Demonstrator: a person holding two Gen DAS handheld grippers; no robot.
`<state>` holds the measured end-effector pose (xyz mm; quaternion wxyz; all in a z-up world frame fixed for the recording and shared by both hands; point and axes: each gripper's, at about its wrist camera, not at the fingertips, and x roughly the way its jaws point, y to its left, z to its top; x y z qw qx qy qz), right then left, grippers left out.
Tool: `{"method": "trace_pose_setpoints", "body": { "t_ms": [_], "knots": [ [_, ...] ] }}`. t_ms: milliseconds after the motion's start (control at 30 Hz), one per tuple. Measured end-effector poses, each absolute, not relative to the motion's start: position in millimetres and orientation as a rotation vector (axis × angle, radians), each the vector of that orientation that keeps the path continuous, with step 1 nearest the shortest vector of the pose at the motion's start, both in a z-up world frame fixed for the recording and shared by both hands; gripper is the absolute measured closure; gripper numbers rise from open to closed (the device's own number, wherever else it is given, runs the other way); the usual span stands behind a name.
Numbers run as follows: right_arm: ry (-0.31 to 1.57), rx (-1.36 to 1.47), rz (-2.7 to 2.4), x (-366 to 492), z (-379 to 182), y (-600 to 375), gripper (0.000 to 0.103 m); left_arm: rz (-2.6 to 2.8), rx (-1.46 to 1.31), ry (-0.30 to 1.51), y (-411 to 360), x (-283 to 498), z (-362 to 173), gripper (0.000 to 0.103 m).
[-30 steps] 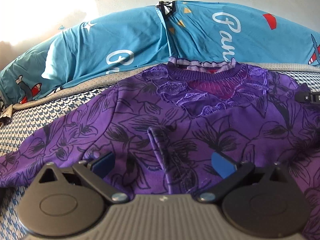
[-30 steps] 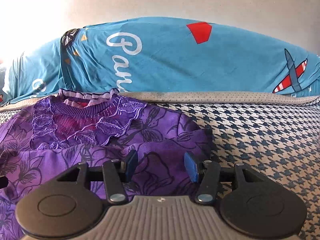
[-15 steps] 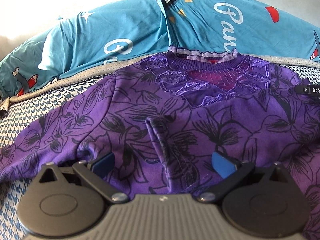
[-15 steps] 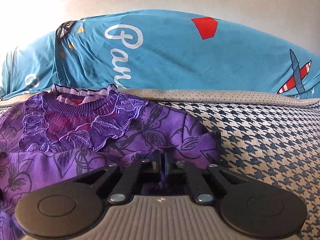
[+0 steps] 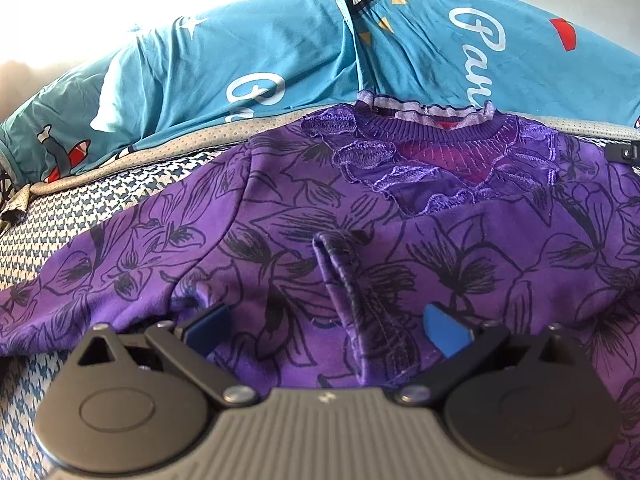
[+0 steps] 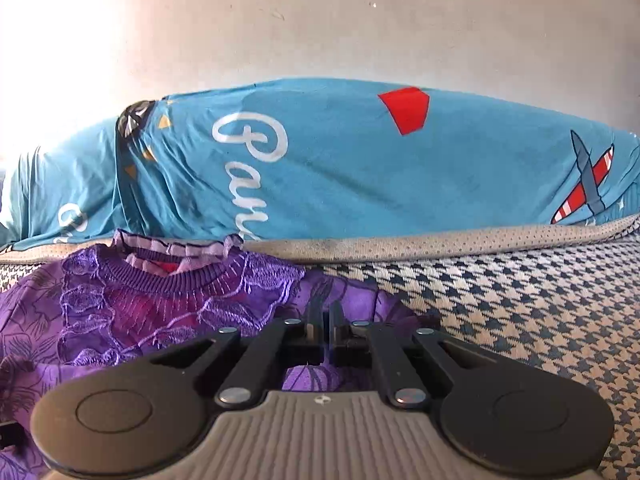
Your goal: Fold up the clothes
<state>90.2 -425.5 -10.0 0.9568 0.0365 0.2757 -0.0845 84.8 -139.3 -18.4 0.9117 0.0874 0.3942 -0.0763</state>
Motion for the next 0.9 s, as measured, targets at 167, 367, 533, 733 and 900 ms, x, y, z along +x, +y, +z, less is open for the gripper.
{"method": "trace_pose_setpoints", "body": {
  "t_ms": [167, 367, 533, 733, 900],
  "knots": [
    [0.638, 0.049, -0.2, 97, -30, -430, 0.099, -0.142, 0.186, 0.826, -139, 87, -19, 0.0],
    [0.597, 0.108, -0.188, 93, -10, -428, 0.096, -0.126, 0.193, 0.808, -134, 84, -16, 0.0],
    [0.595, 0.119, -0.112, 87, -3, -408, 0.087, -0.13, 0.208, 0.779, -122, 64, -13, 0.0],
    [0.666, 0.075, -0.03, 79, -12, -374, 0.084, -0.111, 0.169, 0.795, -97, 19, -14, 0.0],
    [0.7, 0.054, 0.03, 66, -11, -347, 0.081, -0.091, 0.126, 0.826, -75, -19, -20, 0.0]
  ]
}}
